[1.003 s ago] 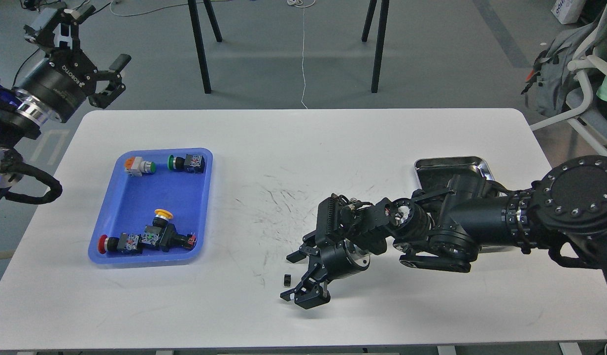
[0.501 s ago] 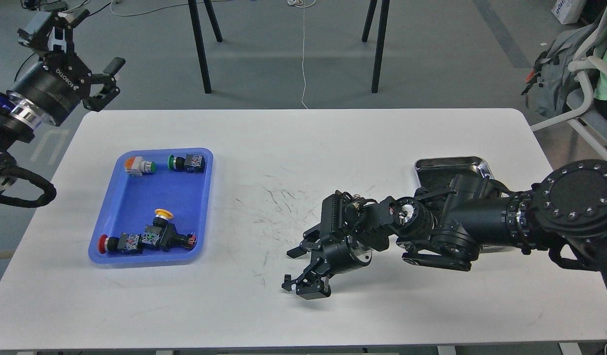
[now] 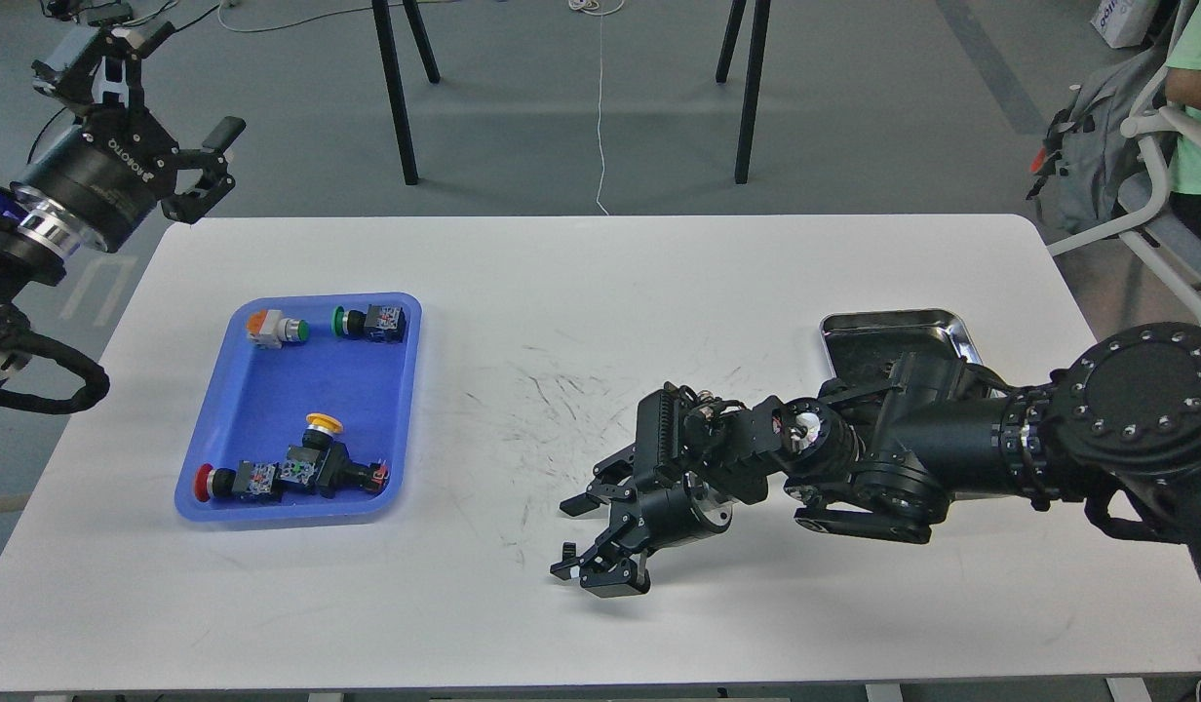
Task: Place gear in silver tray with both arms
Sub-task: 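Close the right gripper around the small black gear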
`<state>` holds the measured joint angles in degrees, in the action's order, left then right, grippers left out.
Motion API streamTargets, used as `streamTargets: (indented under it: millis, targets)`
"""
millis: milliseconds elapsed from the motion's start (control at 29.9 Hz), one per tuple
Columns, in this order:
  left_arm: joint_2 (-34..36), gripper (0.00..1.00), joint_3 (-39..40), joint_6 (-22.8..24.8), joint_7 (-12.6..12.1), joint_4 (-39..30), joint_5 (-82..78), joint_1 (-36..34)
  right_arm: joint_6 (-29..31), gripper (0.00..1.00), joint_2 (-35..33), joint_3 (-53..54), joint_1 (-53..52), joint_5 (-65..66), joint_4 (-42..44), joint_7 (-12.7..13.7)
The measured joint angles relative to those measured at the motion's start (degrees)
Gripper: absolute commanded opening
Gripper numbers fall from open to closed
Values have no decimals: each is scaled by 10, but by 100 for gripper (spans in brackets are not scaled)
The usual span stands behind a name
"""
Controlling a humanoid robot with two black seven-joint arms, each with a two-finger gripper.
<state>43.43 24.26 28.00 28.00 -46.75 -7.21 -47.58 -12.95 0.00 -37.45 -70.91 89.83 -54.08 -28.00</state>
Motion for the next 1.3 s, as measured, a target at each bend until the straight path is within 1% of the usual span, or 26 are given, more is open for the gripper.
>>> streamTargets:
  millis: [535, 735, 802, 903, 1003, 1103, 1304]
  targets:
    - [2, 100, 2, 0, 0, 1, 0, 6, 6, 57, 0, -2, -1, 0, -1, 0]
    - [2, 100, 2, 0, 0, 1, 0, 7, 6, 54, 0, -2, -2, 0, 0, 0]
    - [2, 100, 2, 0, 0, 1, 0, 7, 6, 50, 0, -2, -2, 0, 0, 0]
    - [2, 100, 2, 0, 0, 1, 0, 7, 6, 49, 0, -2, -2, 1, 0, 0]
    - [1, 100, 2, 0, 0, 1, 1, 7, 6, 43, 0, -2, -2, 1, 0, 0]
    - [0, 100, 2, 0, 0, 1, 1, 8, 6, 42, 0, -4, -2, 1, 0, 0]
    - [0, 100, 2, 0, 0, 1, 1, 9, 5, 33, 0, -16, -2, 1, 1, 0]
